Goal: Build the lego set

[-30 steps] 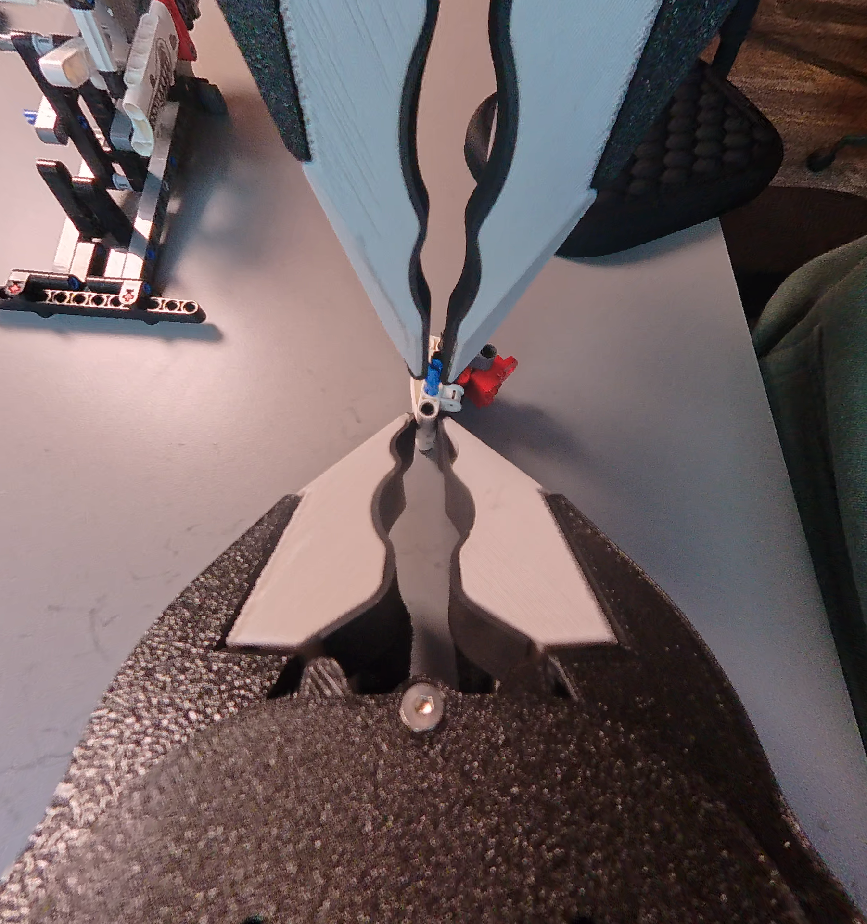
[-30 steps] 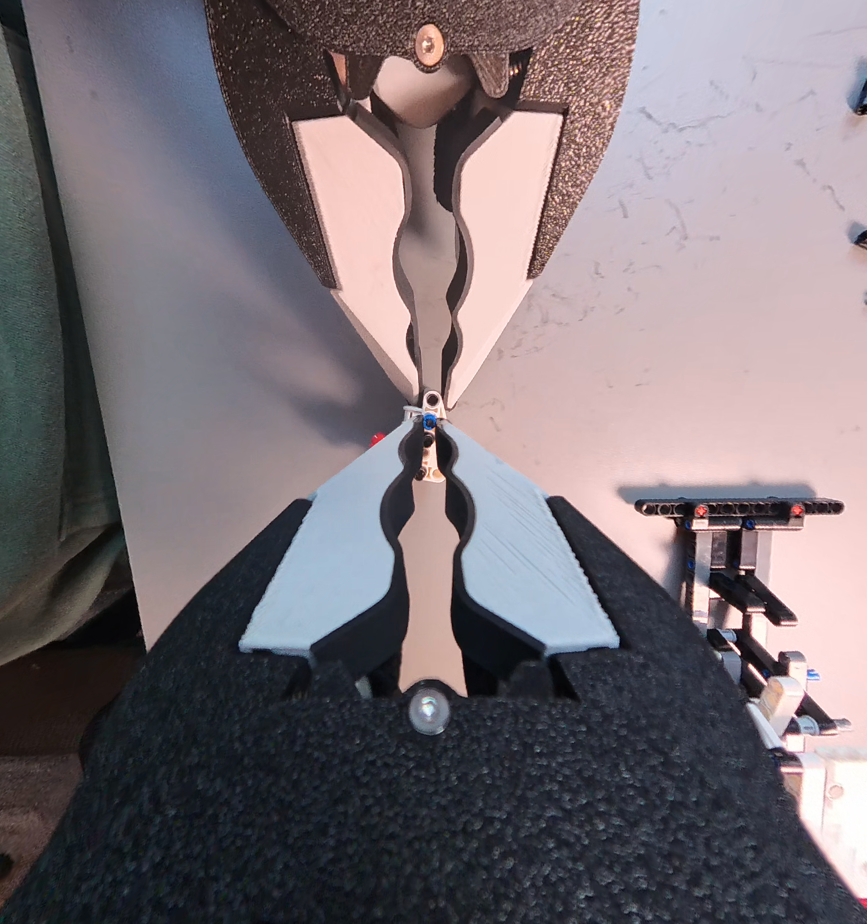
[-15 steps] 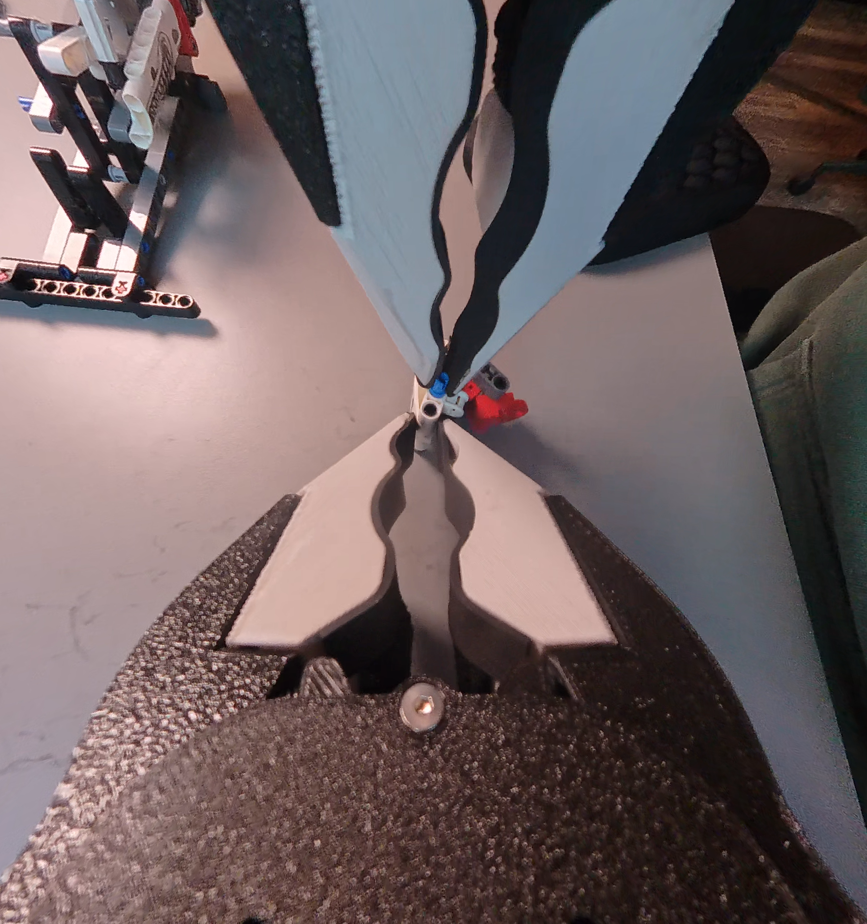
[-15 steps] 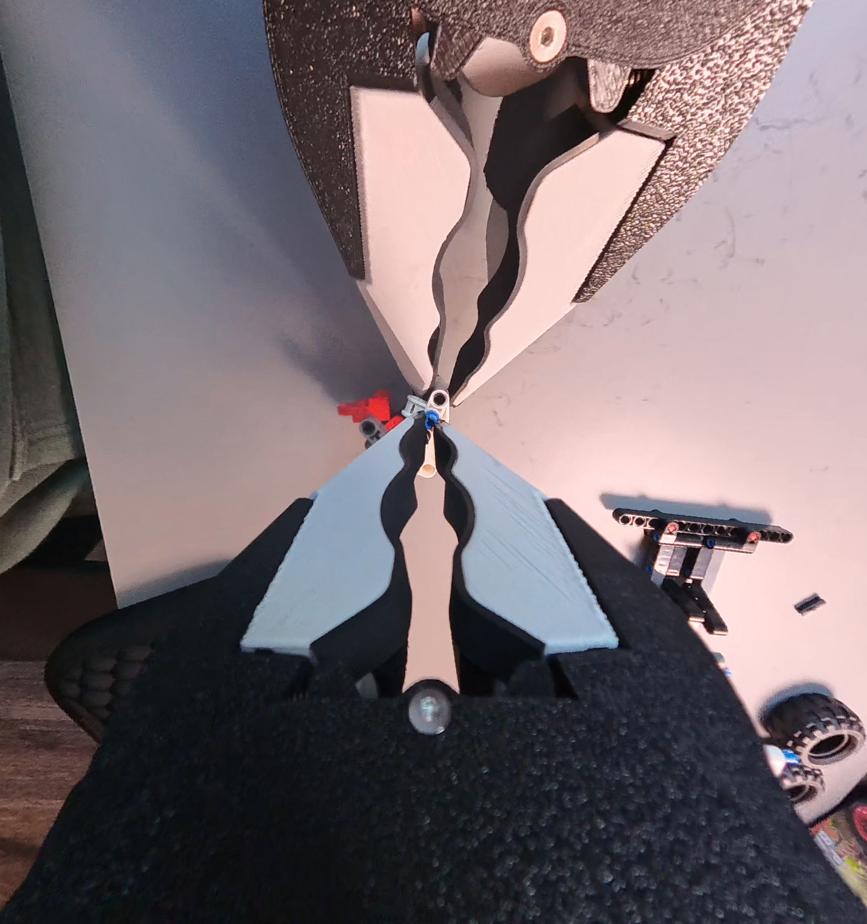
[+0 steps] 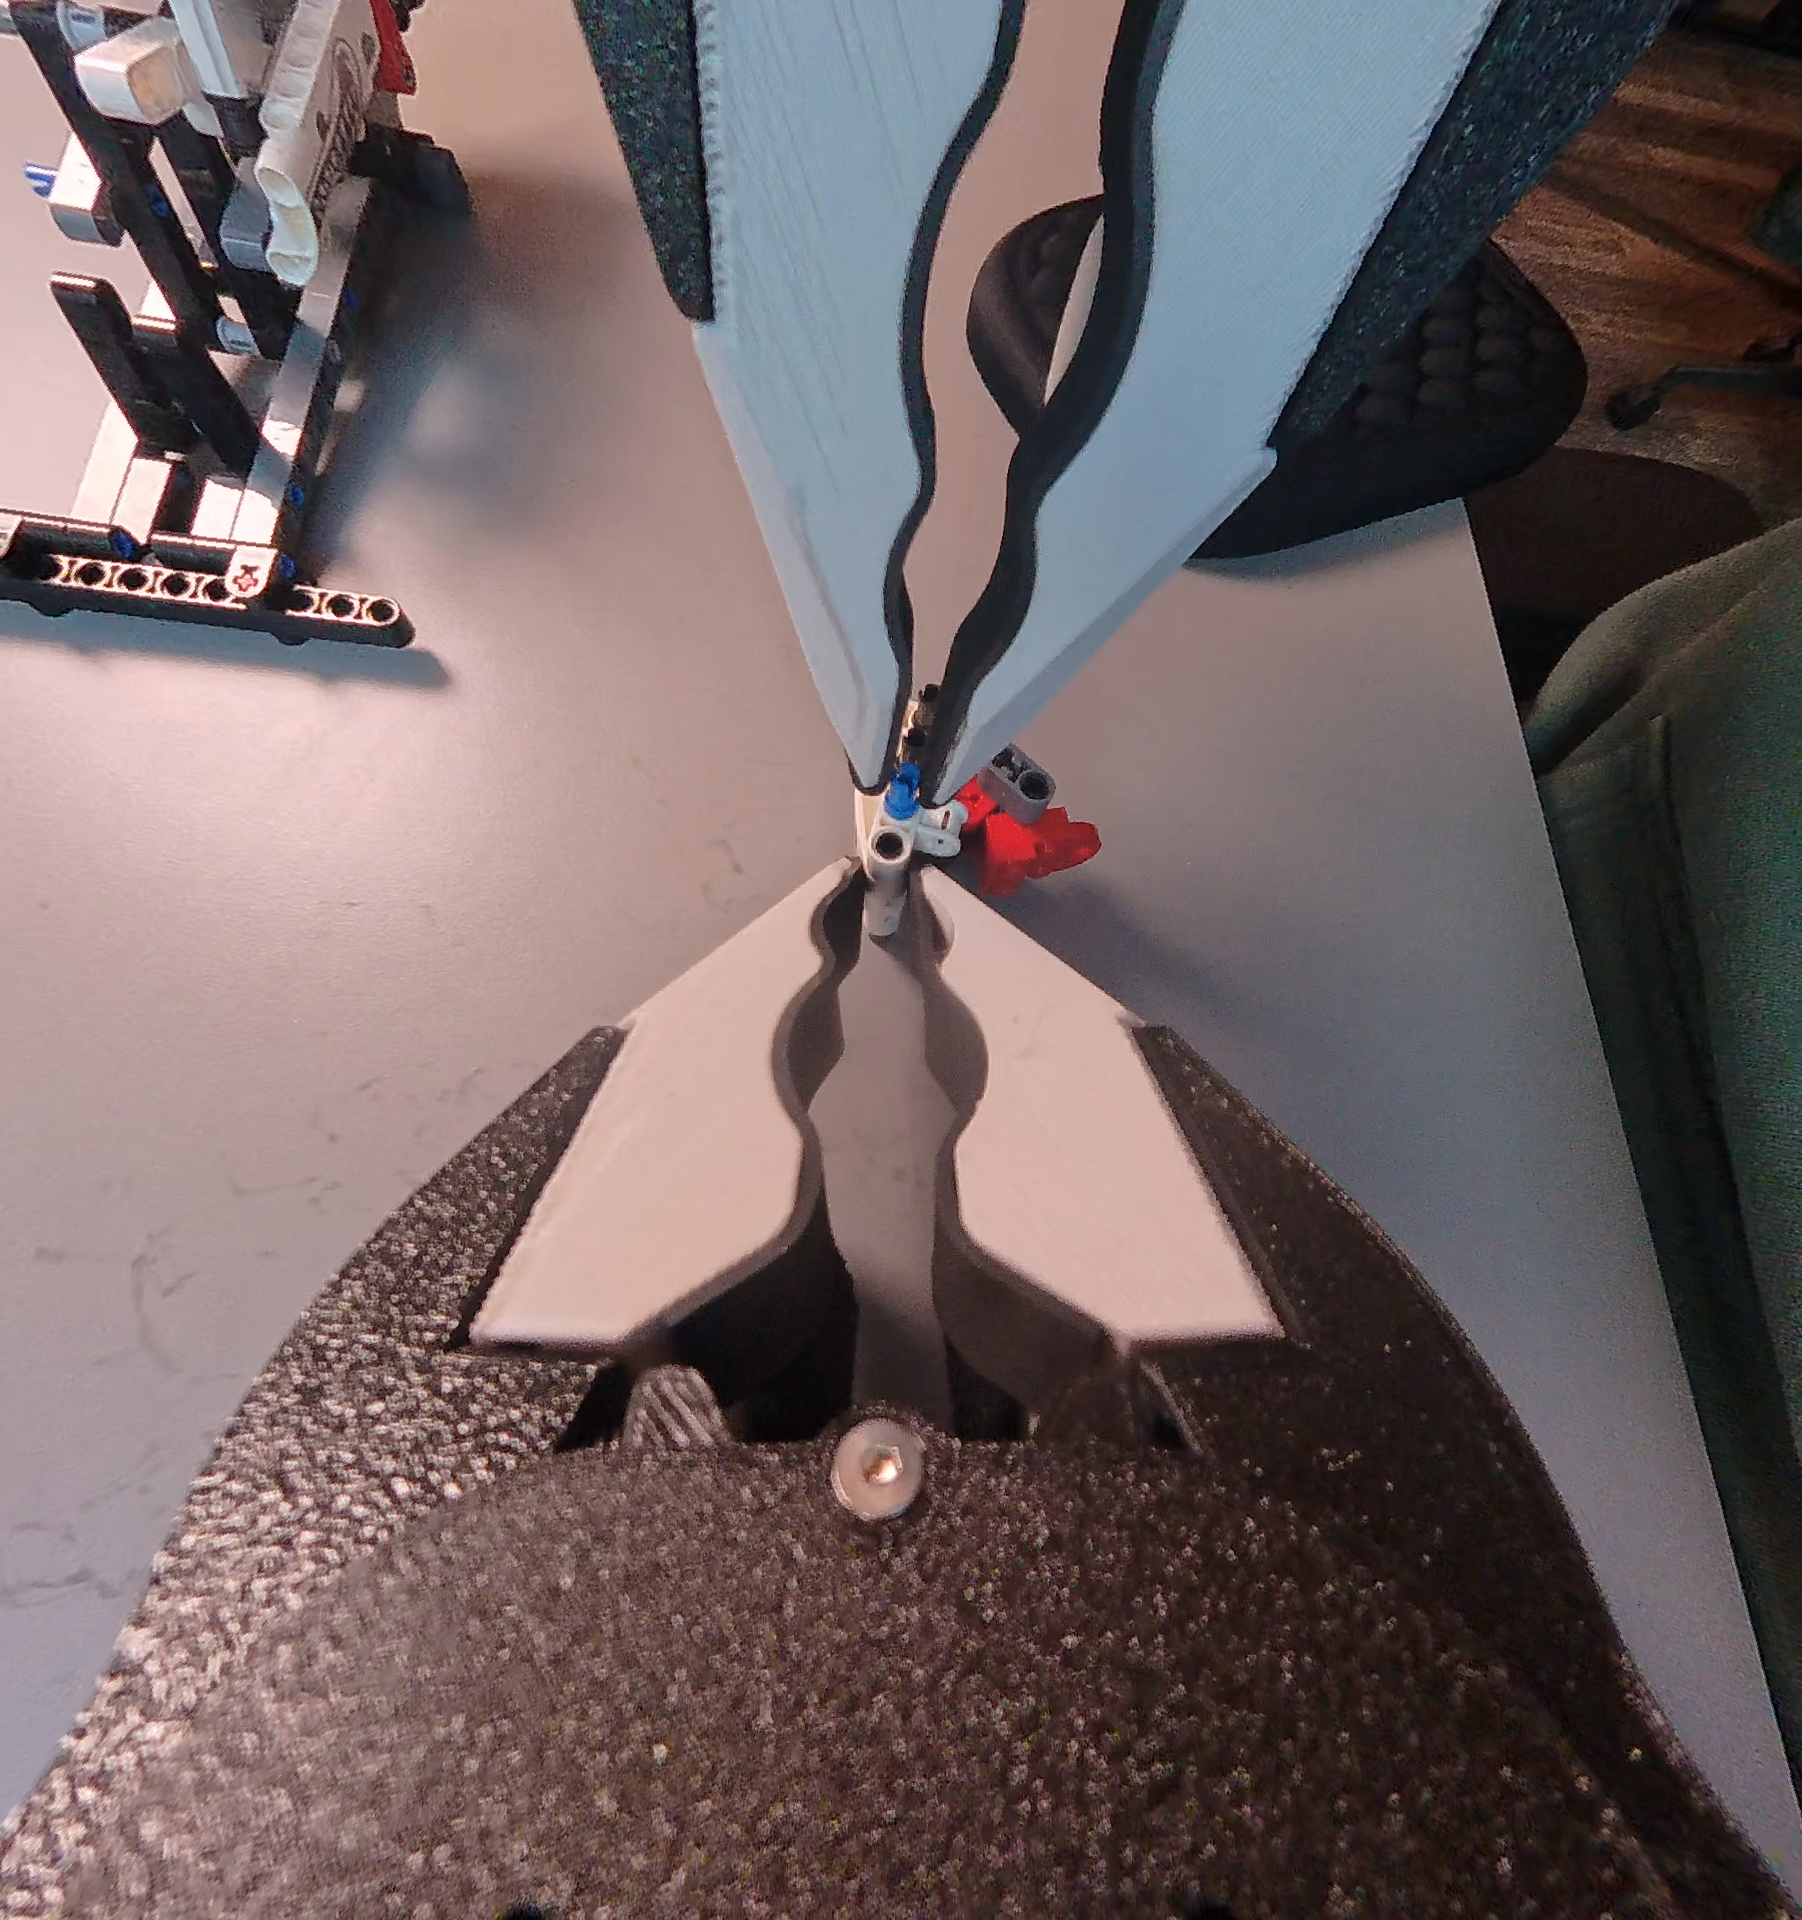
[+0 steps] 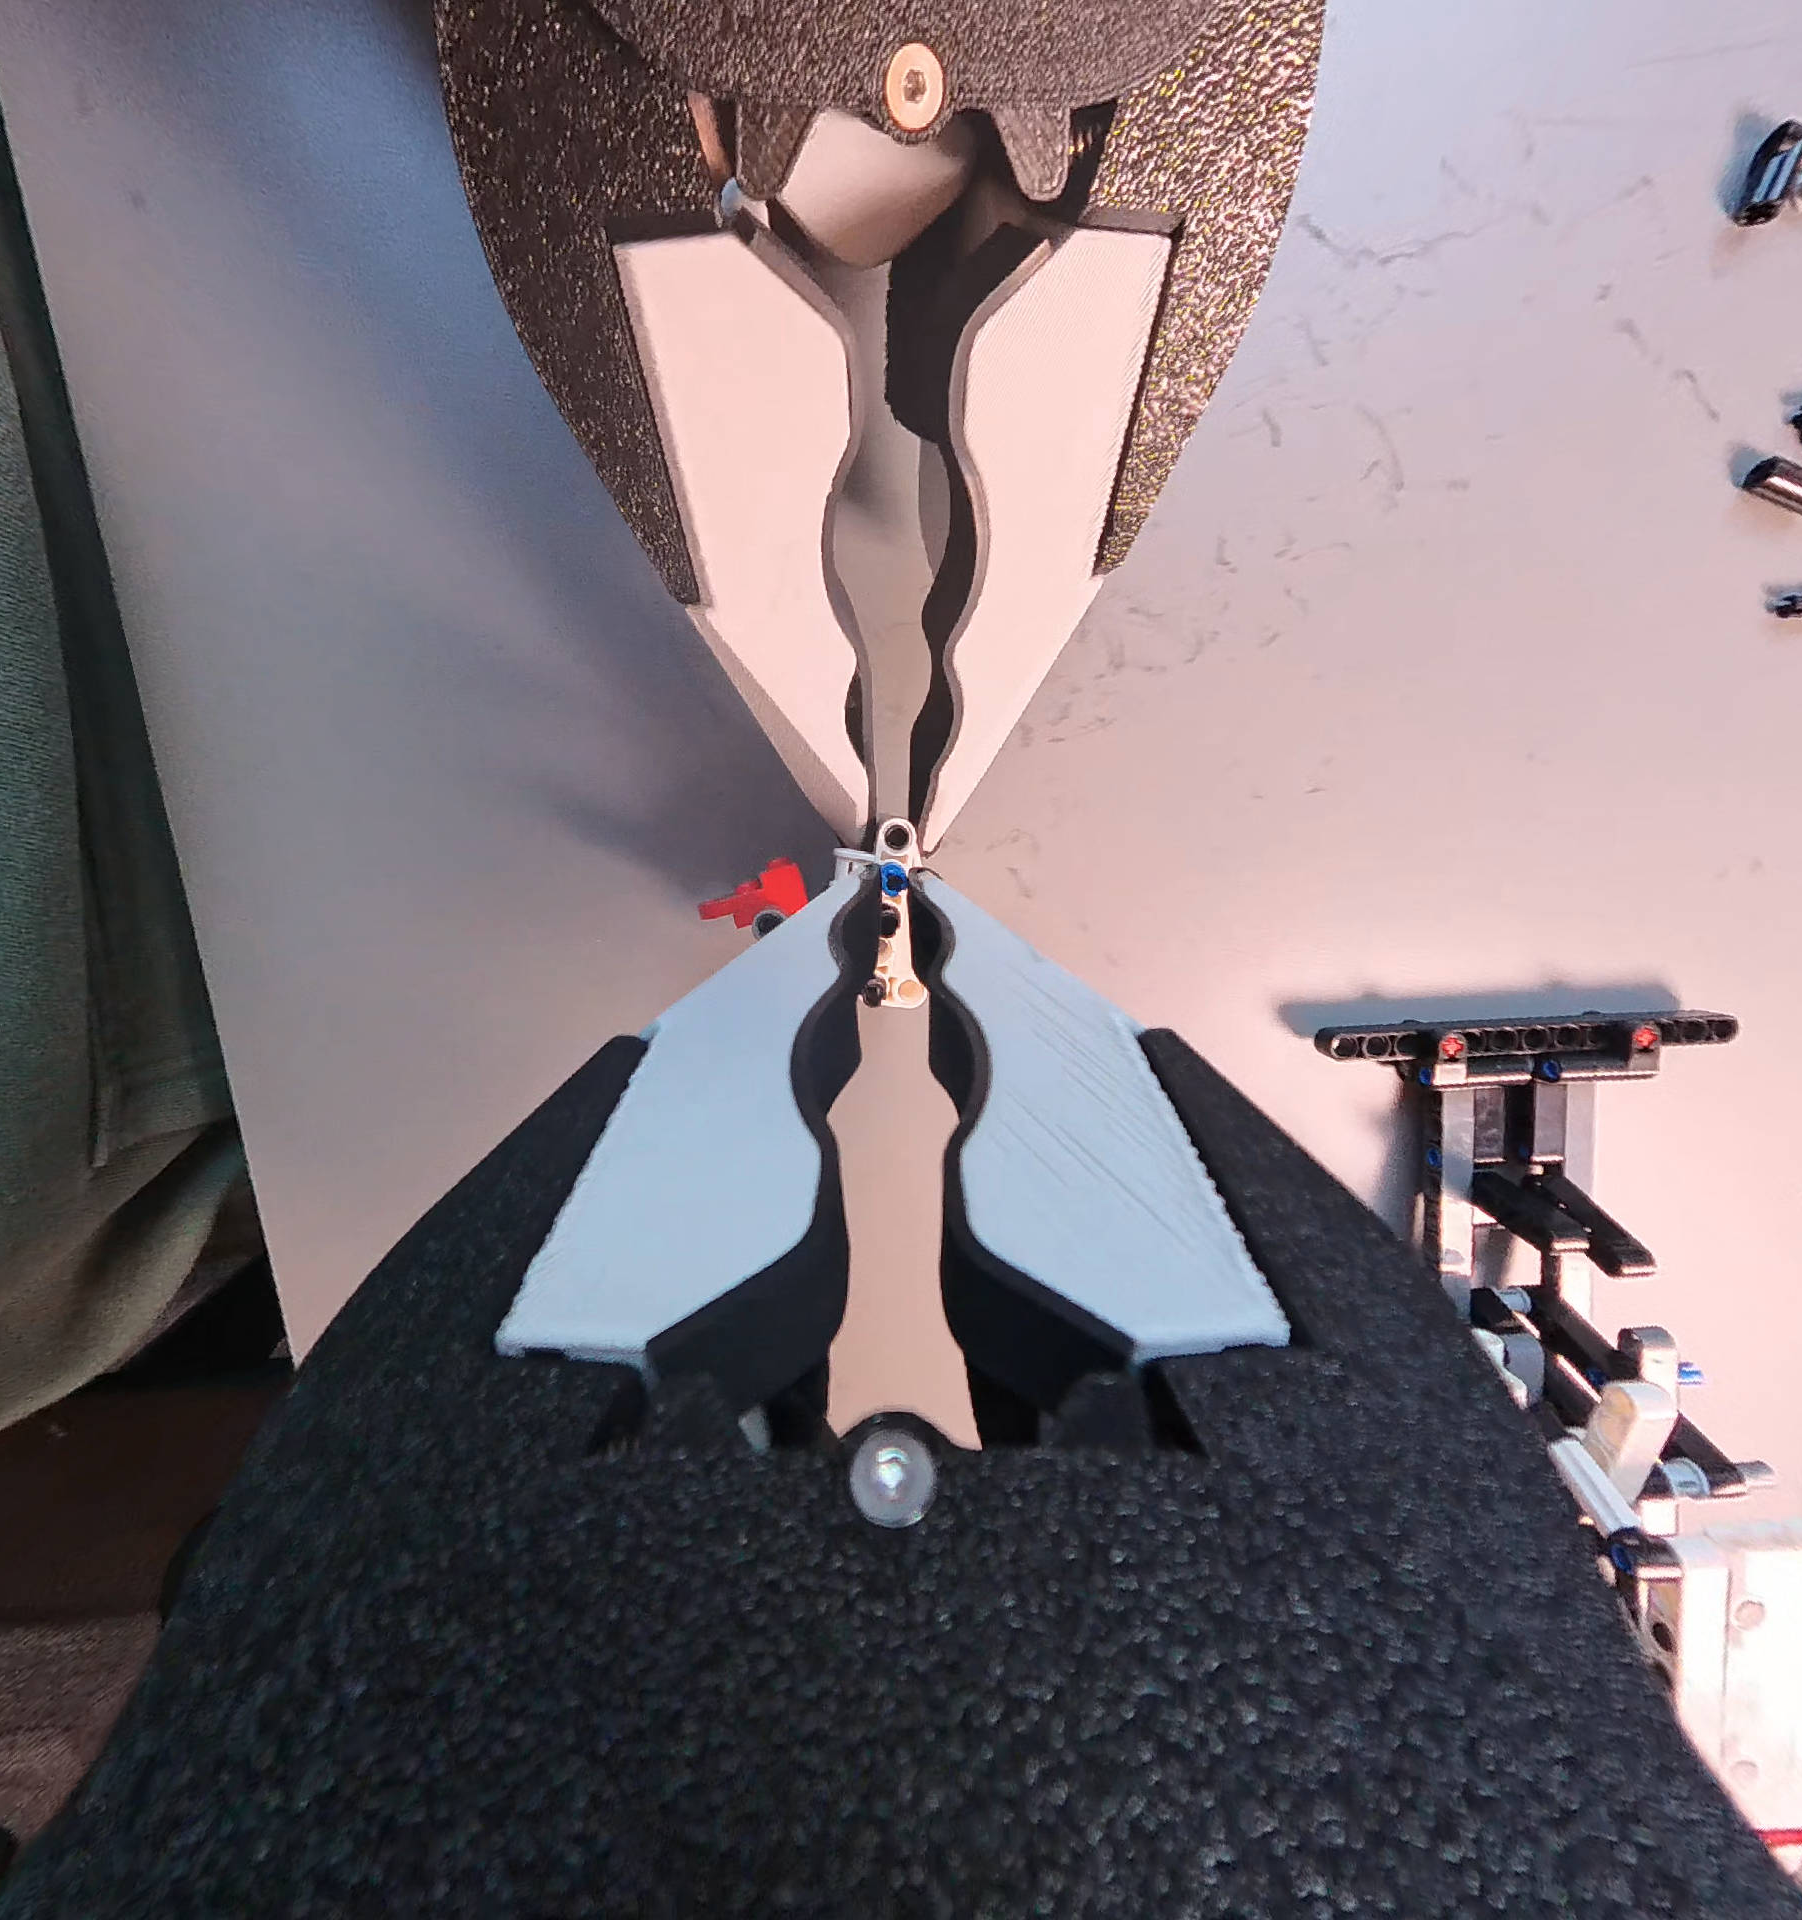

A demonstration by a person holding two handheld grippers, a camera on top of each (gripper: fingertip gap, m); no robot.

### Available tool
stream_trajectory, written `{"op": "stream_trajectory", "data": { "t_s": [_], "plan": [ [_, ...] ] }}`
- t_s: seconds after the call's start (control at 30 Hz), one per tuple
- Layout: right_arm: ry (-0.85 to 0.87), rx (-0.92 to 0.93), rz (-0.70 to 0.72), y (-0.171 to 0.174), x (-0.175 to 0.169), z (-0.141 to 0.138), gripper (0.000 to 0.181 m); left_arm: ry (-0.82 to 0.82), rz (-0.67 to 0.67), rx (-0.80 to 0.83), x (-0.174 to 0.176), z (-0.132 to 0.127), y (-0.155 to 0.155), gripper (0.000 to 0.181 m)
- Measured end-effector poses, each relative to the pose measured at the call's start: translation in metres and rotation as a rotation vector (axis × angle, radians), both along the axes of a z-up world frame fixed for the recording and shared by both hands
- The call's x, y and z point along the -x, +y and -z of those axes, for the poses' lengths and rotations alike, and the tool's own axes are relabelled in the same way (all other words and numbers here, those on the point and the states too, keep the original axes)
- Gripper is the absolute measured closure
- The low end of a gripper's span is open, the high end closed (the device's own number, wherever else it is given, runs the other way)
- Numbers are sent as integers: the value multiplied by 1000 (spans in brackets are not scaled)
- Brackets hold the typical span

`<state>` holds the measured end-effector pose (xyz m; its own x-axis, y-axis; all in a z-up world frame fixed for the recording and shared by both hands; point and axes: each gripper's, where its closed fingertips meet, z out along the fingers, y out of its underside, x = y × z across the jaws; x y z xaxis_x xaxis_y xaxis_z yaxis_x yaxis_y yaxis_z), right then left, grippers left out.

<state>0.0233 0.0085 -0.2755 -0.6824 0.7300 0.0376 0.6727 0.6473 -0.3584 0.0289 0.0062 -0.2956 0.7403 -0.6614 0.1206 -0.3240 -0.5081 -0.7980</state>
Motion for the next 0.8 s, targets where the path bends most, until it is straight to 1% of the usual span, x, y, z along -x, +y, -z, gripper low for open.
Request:
{"op": "stream_trajectory", "data": {
  "t_s": [0.13, 0.27, 0.33, 0.4, 0.53, 0.57, 0.6, 0.67, 0.73, 0.8],
  "plan": [
    [-48, -11, -29, -3, -2, 1, 178, 9, 6, -1, -1, 0, -1, 173],
    [-84, -105, -93, -2, -3, 4, 179, 10, 6, -4, -1, 0, -1, 174],
    [-92, -120, -103, -3, -3, 4, 179, 7, 6, 0, -1, 0, -2, 174],
    [-80, -106, -77, -3, -2, 4, 178, 13, 8, -3, -1, 0, -2, 174],
    [99, -65, -26, 1, 5, 2, 176, 5, -5, -2, 4, -1, -1, 174],
    [141, -32, -15, 0, 5, -1, 171, -2, -1, -9, 4, -2, -1, 174],
    [180, 14, 2, 0, 4, -6, 155, 0, -5, -28, 6, -4, 0, 174],
    [205, 99, 39, 4, -5, -12, 143, -10, -20, -56, 11, -10, 2, 173],
    [246, 88, 50, 20, -15, -8, 143, -41, -15, -96, 14, -19, 4, 173],
    [287, 80, 86, 32, -19, -2, 152, -43, -23, -144, 18, -27, 6, 173]
  ]
}}
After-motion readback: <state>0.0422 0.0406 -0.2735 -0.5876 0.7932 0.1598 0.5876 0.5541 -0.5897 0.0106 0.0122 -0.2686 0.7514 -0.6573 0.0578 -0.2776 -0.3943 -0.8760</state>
